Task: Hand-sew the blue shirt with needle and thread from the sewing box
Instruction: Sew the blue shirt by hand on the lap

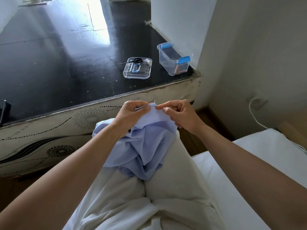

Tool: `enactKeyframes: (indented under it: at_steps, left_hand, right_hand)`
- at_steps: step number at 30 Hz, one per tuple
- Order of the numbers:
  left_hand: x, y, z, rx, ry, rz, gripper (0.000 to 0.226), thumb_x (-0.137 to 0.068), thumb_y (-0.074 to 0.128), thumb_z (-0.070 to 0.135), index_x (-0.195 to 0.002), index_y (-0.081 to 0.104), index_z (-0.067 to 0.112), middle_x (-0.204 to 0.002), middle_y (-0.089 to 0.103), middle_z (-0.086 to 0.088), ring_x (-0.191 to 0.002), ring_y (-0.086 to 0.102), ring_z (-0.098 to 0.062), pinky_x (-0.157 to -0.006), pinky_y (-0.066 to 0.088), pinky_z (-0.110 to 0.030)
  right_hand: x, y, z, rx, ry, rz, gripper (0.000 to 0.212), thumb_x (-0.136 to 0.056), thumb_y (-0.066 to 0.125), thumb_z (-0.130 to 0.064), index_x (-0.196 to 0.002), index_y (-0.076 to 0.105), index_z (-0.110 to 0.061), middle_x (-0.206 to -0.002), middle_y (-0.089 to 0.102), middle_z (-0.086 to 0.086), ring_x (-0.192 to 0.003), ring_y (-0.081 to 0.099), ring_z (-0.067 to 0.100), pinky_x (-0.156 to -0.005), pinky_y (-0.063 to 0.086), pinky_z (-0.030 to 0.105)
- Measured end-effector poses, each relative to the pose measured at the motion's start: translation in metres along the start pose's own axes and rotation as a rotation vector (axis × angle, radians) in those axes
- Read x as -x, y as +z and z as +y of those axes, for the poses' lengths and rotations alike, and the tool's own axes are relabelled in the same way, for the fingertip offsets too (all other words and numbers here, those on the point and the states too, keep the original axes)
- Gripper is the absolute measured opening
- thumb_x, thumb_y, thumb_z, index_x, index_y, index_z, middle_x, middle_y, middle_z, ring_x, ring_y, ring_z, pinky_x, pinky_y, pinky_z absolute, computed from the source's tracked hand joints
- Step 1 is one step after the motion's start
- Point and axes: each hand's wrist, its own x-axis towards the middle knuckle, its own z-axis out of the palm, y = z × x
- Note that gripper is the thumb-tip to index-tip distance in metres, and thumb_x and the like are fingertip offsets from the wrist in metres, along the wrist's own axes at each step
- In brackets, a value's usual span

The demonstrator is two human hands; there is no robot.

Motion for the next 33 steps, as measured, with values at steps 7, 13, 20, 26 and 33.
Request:
enactKeyframes:
  at_steps: [7, 13, 20, 26, 33]
  left_hand:
    - [0.000, -0.003, 0.000, 0.006, 0.006, 0.005, 0.013, -0.094, 0.063, 0.018, -0.098, 0.075, 0.017, -0.091, 0.074, -0.006, -0.079, 0.066, -0.010, -0.073, 0.054, -0.026]
    - [-0.001, -0.004, -0.001, -0.066, 0.013, 0.018, 0.012, -0.093, 0.065, 0.017, -0.095, 0.076, 0.016, -0.096, 0.073, -0.015, -0.085, 0.065, -0.018, -0.082, 0.056, -0.042]
    - [-0.003, -0.004, -0.001, -0.324, 0.132, -0.049, 0.013, -0.091, 0.063, 0.018, -0.091, 0.076, 0.019, -0.089, 0.074, -0.005, -0.082, 0.063, -0.013, -0.082, 0.053, -0.040]
    - [-0.001, -0.005, -0.002, -0.507, 0.162, -0.070, 0.020, -0.080, 0.055, 0.040, -0.083, 0.075, 0.036, -0.077, 0.071, 0.011, -0.074, 0.064, -0.014, -0.073, 0.055, -0.045]
    - [-0.001, -0.003, 0.002, -0.636, 0.105, -0.007, 0.030, -0.074, 0.049, 0.043, -0.081, 0.076, 0.031, -0.079, 0.072, 0.008, -0.080, 0.065, -0.021, -0.072, 0.055, -0.042]
  right_hand:
    - [-0.001, -0.001, 0.004, -0.026, -0.027, -0.052, 0.022, -0.097, 0.052, -0.016, -0.112, 0.068, -0.013, -0.090, 0.068, 0.021, -0.067, 0.058, 0.019, -0.055, 0.049, 0.018]
    - [-0.002, -0.001, 0.001, 0.088, 0.000, -0.039, 0.024, -0.098, 0.052, -0.005, -0.114, 0.070, -0.004, -0.076, 0.065, 0.000, -0.057, 0.055, 0.003, -0.052, 0.041, 0.008]
    - [-0.001, -0.006, -0.007, 0.203, 0.066, -0.150, 0.036, -0.097, 0.052, -0.006, -0.132, 0.057, -0.014, -0.053, 0.054, -0.015, -0.049, 0.050, 0.003, -0.049, 0.040, 0.010]
    - [0.000, -0.003, -0.020, 0.208, 0.161, -0.348, 0.043, -0.101, 0.038, -0.004, -0.140, 0.048, -0.019, -0.068, 0.057, 0.010, -0.043, 0.048, 0.005, -0.043, 0.038, 0.012]
    - [-0.003, 0.002, -0.021, 0.291, 0.206, -0.290, 0.022, -0.101, 0.046, -0.011, -0.116, 0.056, 0.002, -0.068, 0.052, -0.002, -0.046, 0.052, -0.007, -0.044, 0.036, 0.004]
